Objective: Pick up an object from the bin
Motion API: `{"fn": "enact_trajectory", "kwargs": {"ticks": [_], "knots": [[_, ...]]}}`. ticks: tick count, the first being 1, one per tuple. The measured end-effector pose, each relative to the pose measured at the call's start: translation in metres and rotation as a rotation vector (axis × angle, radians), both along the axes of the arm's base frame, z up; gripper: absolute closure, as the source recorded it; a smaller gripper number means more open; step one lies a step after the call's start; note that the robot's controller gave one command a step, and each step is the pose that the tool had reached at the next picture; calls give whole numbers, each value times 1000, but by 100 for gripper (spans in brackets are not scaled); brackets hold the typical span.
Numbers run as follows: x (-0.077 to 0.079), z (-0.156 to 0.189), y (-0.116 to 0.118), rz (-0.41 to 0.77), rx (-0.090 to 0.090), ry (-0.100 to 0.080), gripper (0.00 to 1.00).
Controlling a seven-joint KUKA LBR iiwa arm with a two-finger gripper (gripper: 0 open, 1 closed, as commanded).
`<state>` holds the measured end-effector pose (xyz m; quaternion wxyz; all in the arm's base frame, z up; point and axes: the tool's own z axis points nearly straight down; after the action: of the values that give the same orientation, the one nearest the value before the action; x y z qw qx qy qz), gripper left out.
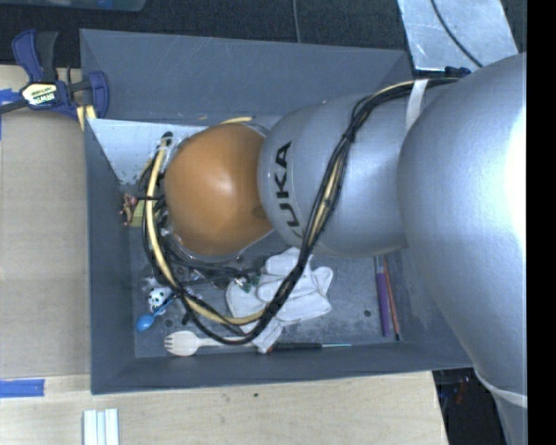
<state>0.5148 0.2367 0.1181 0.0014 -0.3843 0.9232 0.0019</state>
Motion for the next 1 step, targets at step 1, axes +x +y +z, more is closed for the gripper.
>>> {"fn": "enact_trajectory", "kwargs": {"ticks": [1], "knots": [[1, 14, 0, -2, 2, -4, 100]]}}
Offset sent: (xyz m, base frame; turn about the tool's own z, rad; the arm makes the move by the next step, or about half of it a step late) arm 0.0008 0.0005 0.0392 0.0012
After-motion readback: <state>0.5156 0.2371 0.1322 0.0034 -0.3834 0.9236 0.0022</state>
